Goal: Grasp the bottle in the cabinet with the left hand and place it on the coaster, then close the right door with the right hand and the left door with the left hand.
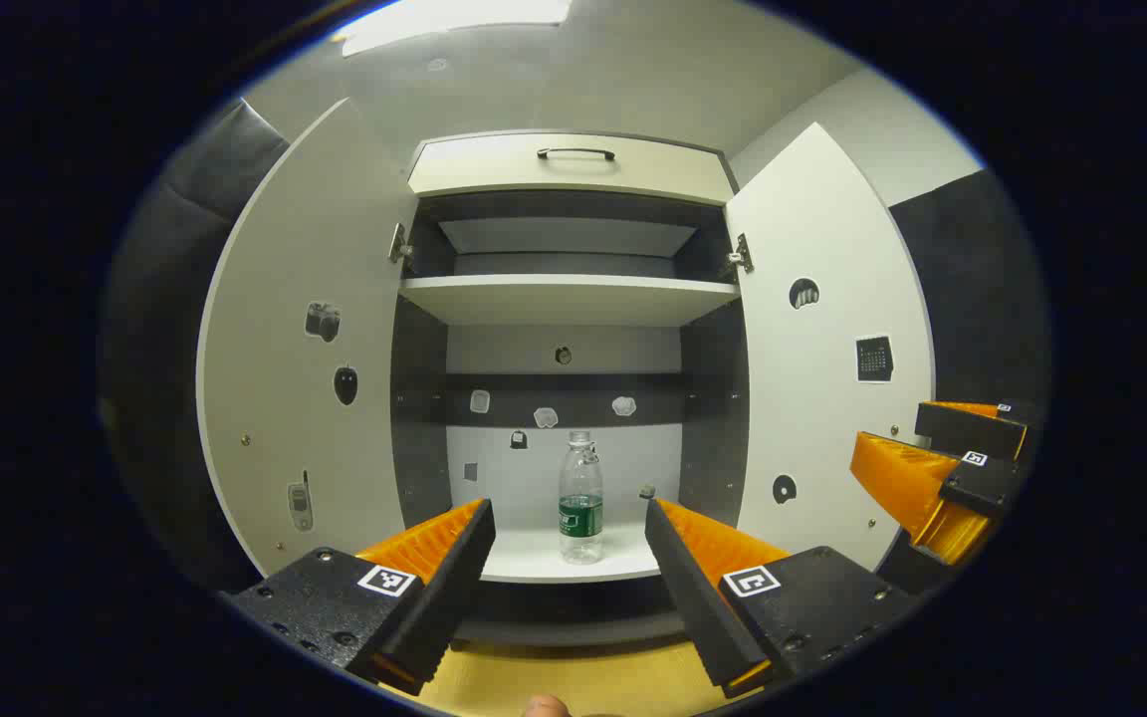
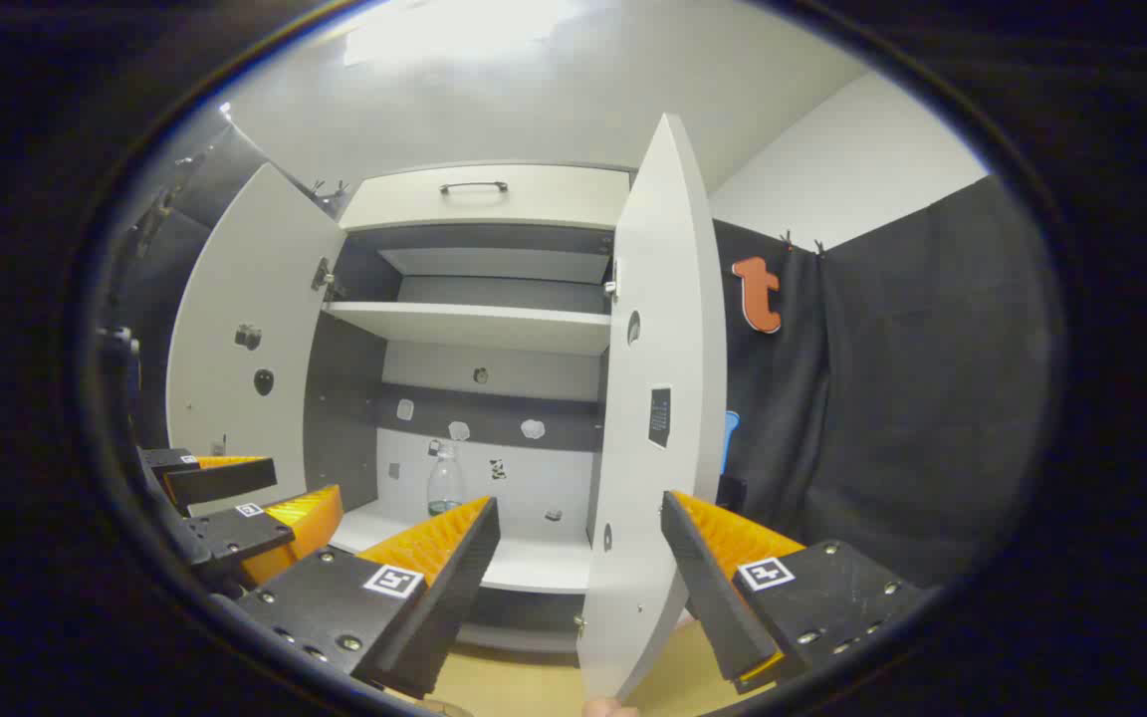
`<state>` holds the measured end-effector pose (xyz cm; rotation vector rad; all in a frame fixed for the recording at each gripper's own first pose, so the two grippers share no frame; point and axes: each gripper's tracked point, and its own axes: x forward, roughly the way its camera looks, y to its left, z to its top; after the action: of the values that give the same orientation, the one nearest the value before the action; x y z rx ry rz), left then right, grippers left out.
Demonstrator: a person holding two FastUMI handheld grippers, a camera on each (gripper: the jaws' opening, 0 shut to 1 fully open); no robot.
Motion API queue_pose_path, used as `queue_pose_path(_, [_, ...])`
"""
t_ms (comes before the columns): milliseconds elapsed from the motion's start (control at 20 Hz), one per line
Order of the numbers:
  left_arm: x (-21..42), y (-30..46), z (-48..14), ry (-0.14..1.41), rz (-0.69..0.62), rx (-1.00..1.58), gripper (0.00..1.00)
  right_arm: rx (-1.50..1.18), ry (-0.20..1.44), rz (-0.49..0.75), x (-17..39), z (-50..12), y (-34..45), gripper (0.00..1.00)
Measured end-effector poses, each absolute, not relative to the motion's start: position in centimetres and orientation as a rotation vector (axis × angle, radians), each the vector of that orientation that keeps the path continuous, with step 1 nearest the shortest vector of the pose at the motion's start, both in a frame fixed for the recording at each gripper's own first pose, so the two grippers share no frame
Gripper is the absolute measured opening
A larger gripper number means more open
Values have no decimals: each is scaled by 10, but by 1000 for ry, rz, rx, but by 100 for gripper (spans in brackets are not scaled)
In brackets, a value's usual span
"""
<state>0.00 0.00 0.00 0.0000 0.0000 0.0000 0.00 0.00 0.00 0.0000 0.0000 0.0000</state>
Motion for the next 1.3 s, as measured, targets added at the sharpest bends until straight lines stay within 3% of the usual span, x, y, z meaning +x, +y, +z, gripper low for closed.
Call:
queue_pose_path(750, [19,1,8,1,-6,-11,96,14,-12,-1,-3,14,-3,99])
queue_pose_path(950, [56,-2,7,-10,-32,-22,99,10,-15,-47,-16,20,-24,99])
queue_pose_path(1300, [157,-7,-21,24,-18,6,96,-38,-11,-196,-41,18,-79,99])
